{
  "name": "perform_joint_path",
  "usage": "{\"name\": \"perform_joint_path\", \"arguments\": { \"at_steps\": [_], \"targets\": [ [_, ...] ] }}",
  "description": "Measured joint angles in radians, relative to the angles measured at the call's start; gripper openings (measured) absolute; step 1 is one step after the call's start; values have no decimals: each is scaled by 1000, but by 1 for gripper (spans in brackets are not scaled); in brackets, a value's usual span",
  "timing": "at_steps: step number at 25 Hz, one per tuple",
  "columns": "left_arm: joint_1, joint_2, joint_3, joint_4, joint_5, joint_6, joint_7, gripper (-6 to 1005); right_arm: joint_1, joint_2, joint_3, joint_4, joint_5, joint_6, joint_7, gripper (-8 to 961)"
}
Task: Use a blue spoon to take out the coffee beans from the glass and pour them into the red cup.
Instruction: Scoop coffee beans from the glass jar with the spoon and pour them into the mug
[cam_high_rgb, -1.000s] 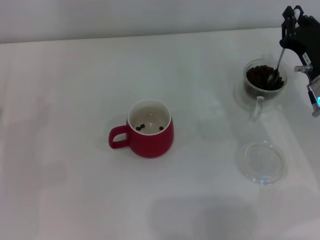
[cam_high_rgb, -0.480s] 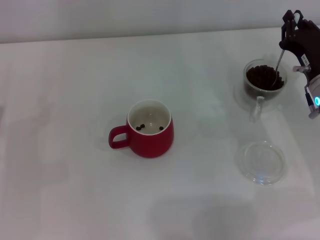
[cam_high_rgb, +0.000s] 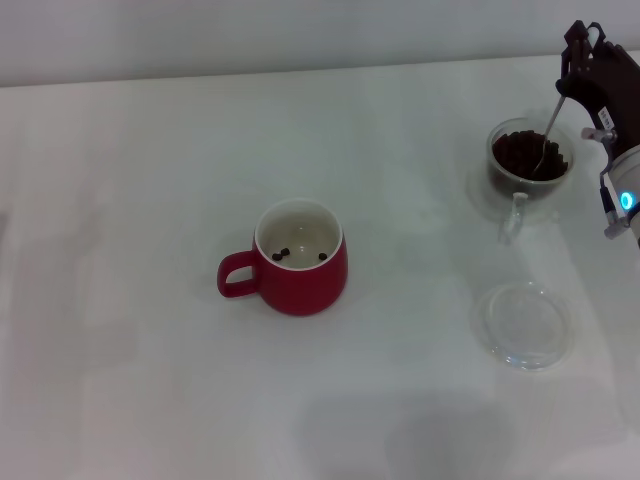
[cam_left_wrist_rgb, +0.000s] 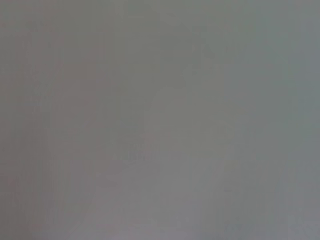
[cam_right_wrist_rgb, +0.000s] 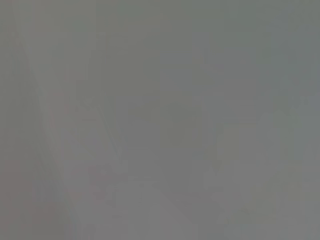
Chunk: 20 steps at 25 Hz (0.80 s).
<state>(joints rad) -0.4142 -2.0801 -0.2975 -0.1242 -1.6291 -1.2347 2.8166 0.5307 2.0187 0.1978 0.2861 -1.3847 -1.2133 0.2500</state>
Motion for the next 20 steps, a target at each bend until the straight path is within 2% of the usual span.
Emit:
{"name": "perform_joint_path", "arguments": {
  "at_steps": [7, 20],
  "targets": [
    [0, 1, 0, 3, 0, 0, 2, 876, -10, 0, 47, 24, 0, 4, 50, 161],
    [-2, 2, 0, 26, 0, 0, 0, 876, -11, 0, 72, 43, 0, 43, 118, 162]
  ]
}}
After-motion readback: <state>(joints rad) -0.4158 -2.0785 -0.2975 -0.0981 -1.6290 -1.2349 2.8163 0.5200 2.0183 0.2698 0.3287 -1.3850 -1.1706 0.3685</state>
